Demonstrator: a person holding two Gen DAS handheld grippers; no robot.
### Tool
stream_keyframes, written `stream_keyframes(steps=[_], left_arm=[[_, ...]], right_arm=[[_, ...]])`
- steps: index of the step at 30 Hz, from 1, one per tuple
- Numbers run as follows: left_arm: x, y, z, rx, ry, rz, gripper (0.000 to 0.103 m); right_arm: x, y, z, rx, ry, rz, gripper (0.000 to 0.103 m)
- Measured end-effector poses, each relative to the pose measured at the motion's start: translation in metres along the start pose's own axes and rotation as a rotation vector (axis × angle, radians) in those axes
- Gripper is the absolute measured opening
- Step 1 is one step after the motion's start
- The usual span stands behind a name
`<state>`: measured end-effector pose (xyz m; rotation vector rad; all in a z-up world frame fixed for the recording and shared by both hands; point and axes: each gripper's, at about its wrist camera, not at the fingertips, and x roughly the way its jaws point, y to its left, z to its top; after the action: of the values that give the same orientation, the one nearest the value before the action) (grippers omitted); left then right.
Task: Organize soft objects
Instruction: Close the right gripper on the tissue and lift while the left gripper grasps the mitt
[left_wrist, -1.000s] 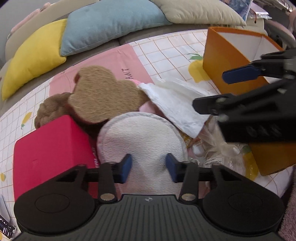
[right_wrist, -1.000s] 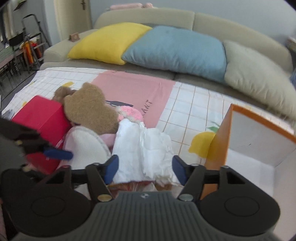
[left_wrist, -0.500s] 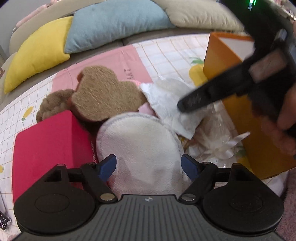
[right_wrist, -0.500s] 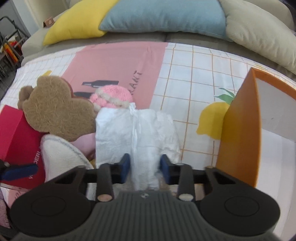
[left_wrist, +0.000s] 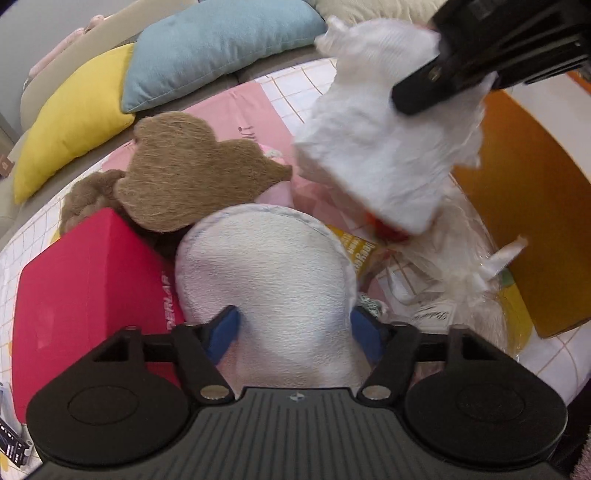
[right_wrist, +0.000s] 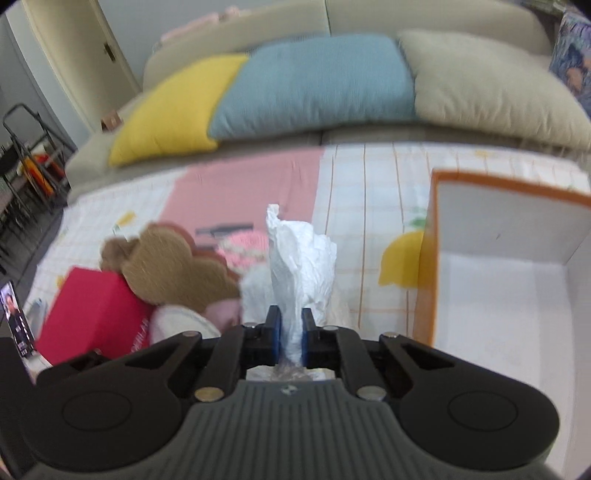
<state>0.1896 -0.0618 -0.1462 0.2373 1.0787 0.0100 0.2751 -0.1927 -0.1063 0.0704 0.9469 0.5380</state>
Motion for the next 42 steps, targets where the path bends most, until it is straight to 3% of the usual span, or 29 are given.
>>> stream_keyframes(steps=[2, 4, 8, 9, 11, 12, 13, 15, 21, 24, 27, 29, 34, 36, 42], left_arm=[[-0.006, 0.009, 0.000, -0.027, -0.007, -0.031, 0.056], [-0.012, 0.017, -0.003, -0.046, -0.021, -0.051, 0.033], [-0.012, 0.020, -0.010, -0.027, -0.021, -0.045, 0.021], [-0.015, 0.020, -0.012, -0.042, -0.038, -0.069, 0.022], [-0.026, 0.015, -0.015, -0.042, -0.074, -0.069, 0.042], [-0.031, 0.009, -0.018, -0.023, -0.093, -0.067, 0.073], [-0.036, 0.004, -0.022, 0.004, -0.121, -0.070, 0.085], [-0.039, -0.010, -0.031, 0.091, -0.136, -0.056, 0.084], [-0.022, -0.045, -0.055, 0.277, -0.083, 0.009, 0.086], [-0.009, -0.049, -0.060, 0.305, -0.046, 0.077, 0.086], [0.000, -0.047, -0.054, 0.281, -0.025, 0.091, 0.085], [-0.002, -0.047, -0.052, 0.272, -0.026, 0.102, 0.080], [-0.010, -0.036, -0.049, 0.219, -0.052, 0.066, 0.047], [-0.015, -0.028, -0.048, 0.190, -0.068, 0.055, 0.038], [-0.052, 0.005, -0.043, 0.041, -0.137, -0.048, 0.028]], right_arm=[[-0.012, 0.001, 0.003, 0.002, -0.035, -0.002, 0.008], [-0.022, 0.000, 0.003, 0.013, -0.061, -0.009, 0.008], [-0.036, -0.002, -0.002, 0.056, -0.094, 0.000, 0.008], [-0.040, -0.002, -0.005, 0.063, -0.098, 0.004, 0.008], [-0.049, -0.001, -0.013, 0.072, -0.103, 0.007, 0.008], [-0.053, 0.000, -0.018, 0.076, -0.104, 0.006, 0.008], [-0.056, 0.001, -0.024, 0.089, -0.105, 0.009, 0.008], [-0.063, 0.000, -0.036, 0.120, -0.111, 0.022, 0.008], [-0.084, -0.010, -0.065, 0.225, -0.184, 0.026, 0.007], [-0.098, -0.016, -0.065, 0.247, -0.223, 0.029, 0.007], [-0.118, -0.021, -0.056, 0.247, -0.266, 0.032, 0.007], [-0.130, -0.027, -0.048, 0.265, -0.289, 0.056, 0.007], [-0.156, -0.027, -0.036, 0.245, -0.342, 0.053, 0.007], [-0.161, -0.024, -0.035, 0.232, -0.352, 0.048, 0.007], [-0.161, -0.017, -0.037, 0.201, -0.334, 0.029, 0.007]])
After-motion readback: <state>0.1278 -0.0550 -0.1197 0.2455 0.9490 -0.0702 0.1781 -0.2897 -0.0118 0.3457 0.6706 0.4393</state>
